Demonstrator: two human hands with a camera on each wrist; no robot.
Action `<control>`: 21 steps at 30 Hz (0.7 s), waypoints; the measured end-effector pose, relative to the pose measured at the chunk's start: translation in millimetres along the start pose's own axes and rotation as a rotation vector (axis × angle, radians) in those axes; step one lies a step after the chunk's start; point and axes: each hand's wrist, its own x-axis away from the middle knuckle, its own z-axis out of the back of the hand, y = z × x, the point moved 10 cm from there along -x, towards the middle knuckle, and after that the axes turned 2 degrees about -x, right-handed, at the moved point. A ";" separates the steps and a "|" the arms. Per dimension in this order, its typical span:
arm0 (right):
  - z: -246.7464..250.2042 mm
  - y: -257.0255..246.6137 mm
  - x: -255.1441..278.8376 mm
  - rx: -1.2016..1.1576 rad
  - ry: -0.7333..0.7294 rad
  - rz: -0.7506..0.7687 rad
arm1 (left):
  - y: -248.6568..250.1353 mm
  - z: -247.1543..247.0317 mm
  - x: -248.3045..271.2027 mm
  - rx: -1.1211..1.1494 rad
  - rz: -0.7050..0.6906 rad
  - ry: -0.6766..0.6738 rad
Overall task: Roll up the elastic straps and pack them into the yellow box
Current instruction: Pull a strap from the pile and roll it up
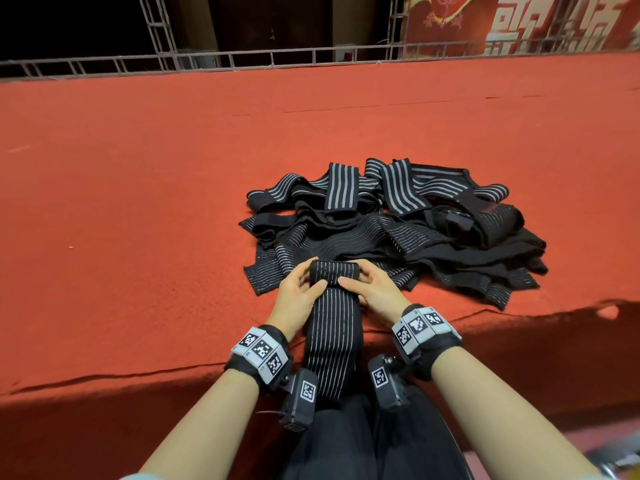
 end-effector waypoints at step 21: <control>-5.1 -5.3 3.7 -0.233 0.019 -0.025 | -10.2 -1.8 -2.4 -0.038 0.068 -0.005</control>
